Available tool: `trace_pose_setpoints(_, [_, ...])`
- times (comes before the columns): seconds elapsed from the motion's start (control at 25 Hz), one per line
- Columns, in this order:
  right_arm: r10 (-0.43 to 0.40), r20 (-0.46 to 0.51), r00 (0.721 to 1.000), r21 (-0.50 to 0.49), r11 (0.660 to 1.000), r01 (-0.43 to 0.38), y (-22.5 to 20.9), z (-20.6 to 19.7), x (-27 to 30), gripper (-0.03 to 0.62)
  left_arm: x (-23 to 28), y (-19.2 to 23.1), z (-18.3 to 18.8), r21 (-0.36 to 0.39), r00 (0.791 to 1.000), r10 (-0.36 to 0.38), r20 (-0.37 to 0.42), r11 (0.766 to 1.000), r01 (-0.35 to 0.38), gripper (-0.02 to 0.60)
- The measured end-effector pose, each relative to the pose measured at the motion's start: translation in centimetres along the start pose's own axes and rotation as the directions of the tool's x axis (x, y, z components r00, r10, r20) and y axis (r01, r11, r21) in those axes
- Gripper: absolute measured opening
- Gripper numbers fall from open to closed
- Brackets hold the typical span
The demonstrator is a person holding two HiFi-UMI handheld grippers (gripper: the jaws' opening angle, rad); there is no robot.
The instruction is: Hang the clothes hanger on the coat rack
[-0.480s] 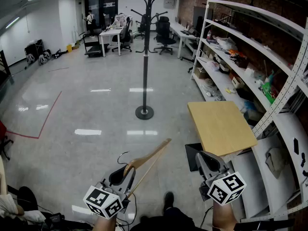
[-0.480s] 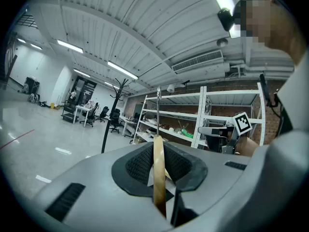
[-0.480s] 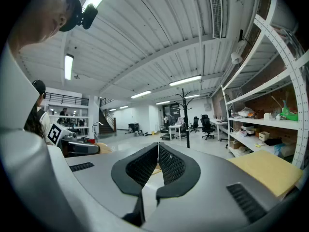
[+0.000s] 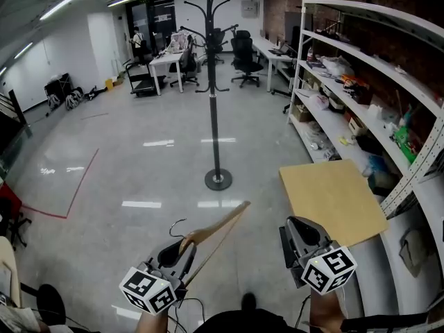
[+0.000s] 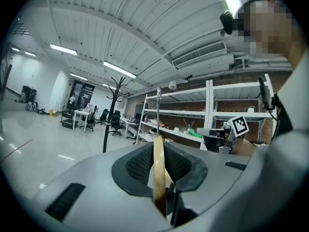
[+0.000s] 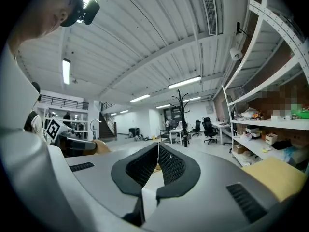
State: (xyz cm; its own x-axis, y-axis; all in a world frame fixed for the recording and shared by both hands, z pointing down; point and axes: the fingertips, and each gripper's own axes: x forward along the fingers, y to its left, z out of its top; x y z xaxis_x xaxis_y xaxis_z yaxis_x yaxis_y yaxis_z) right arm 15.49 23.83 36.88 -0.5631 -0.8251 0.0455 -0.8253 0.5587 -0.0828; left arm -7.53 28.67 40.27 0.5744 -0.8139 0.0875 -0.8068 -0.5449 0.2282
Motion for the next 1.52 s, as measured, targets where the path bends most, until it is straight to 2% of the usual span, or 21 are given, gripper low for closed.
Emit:
trace_pose_setpoints(0.2, [0.04,0.015,0.999,-0.021,0.999,-0.04,-5.1,1.6,3.6,0.008,6.7,0.6,2.5,-0.005,1.0,0.005,0.026,1.0,-0.005,0.052])
trace_pose_setpoints(0.36, [0.065,0.011,0.998,-0.008,0.998,-0.065,-8.4,1.8,6.7,0.008,10.9,1.5,3.6,0.027,1.0,0.0,0.001,1.0,0.0,0.052])
trace_pose_setpoints(0.52, [0.085,0.008,0.996,0.014,0.996,-0.085,-10.1,1.4,8.8,0.008,13.1,2.6,3.3,0.021,0.999,0.013,-0.03,1.0,-0.012,0.052])
trace_pose_setpoints(0.64, [0.108,-0.022,0.994,0.032,0.994,-0.107,-10.9,0.5,10.8,0.008,14.9,4.3,3.6,0.012,0.999,0.023,-0.024,1.0,-0.023,0.052])
trace_pose_setpoints(0.76, [0.08,-0.03,0.996,0.022,0.997,-0.079,-12.2,0.2,13.6,0.008,17.5,7.0,4.1,0.0,1.0,0.027,-0.003,1.0,-0.027,0.052])
trace_pose_setpoints(0.88, [0.051,-0.023,0.998,0.025,0.998,-0.05,-13.2,0.7,16.8,0.008,19.7,9.7,4.8,-0.007,1.0,-0.002,0.001,1.0,0.002,0.052])
trace_pose_setpoints(1.12, [0.065,-0.043,0.997,-0.023,0.998,-0.066,-13.9,1.7,25.3,0.008,24.0,16.7,7.1,0.0,0.999,-0.023,0.039,1.0,0.023,0.052])
trace_pose_setpoints(1.32, [0.077,-0.034,0.996,-0.008,0.997,-0.077,-13.2,3.1,32.4,0.008,25.9,23.2,10.6,0.003,0.996,-0.014,0.086,1.0,0.014,0.052])
trace_pose_setpoints(1.52, [0.053,-0.061,0.997,-0.021,0.998,-0.055,-13.3,3.2,37.2,0.008,27.6,27.7,11.8,0.009,0.996,-0.033,0.081,0.999,0.032,0.052])
